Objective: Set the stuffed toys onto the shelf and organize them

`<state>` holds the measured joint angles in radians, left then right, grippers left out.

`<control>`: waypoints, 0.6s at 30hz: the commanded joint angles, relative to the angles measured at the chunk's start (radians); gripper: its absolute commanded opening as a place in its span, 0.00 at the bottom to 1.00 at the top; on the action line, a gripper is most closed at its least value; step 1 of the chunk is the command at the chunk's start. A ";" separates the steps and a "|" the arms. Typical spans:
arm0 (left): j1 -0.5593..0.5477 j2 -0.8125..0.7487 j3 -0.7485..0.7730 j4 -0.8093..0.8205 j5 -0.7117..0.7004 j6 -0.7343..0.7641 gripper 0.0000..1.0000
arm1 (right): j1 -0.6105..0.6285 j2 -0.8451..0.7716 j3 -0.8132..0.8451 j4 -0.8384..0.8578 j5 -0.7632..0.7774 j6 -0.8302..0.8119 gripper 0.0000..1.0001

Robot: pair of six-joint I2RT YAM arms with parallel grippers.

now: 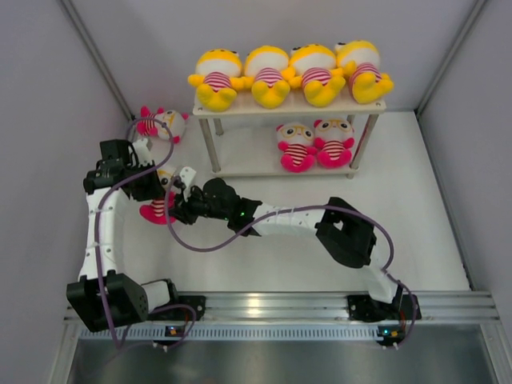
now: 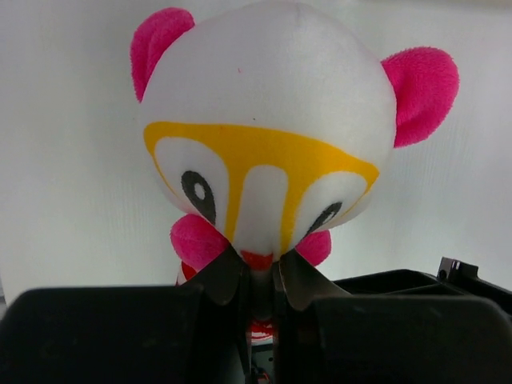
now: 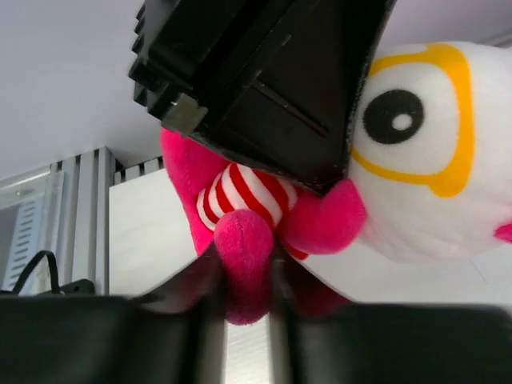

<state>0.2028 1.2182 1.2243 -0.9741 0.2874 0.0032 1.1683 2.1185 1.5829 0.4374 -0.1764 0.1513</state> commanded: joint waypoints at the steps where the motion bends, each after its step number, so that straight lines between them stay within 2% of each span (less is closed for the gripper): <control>1: 0.006 -0.019 0.021 -0.009 0.044 -0.012 0.00 | -0.002 -0.023 0.020 0.009 -0.015 0.054 0.10; 2: 0.004 -0.017 0.018 -0.014 0.047 0.015 0.03 | -0.007 -0.043 -0.001 0.021 -0.011 0.053 0.00; 3: 0.004 -0.017 0.020 -0.015 0.044 0.020 0.14 | -0.010 -0.061 -0.026 0.030 -0.011 0.047 0.00; 4: 0.006 -0.014 0.021 -0.017 0.039 0.032 0.41 | -0.015 -0.110 -0.081 0.037 -0.027 0.041 0.00; 6: 0.006 -0.011 0.035 -0.018 0.016 0.043 0.61 | -0.035 -0.167 -0.142 0.037 -0.063 0.015 0.00; 7: 0.004 -0.008 0.041 -0.017 0.006 0.050 0.72 | -0.042 -0.225 -0.205 0.028 -0.131 0.004 0.00; 10: 0.006 0.012 0.060 -0.015 -0.051 0.060 0.74 | -0.084 -0.346 -0.323 -0.075 -0.256 -0.059 0.00; 15: 0.006 0.059 0.069 -0.014 -0.064 0.060 0.76 | -0.162 -0.531 -0.536 -0.254 -0.362 -0.191 0.00; 18: 0.007 0.081 0.084 -0.014 -0.039 0.061 0.77 | -0.246 -0.609 -0.567 -0.363 -0.417 -0.246 0.00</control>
<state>0.2054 1.2808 1.2625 -0.9985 0.2428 0.0547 0.9871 1.5944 1.0332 0.1818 -0.4782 0.0051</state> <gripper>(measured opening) 0.765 0.063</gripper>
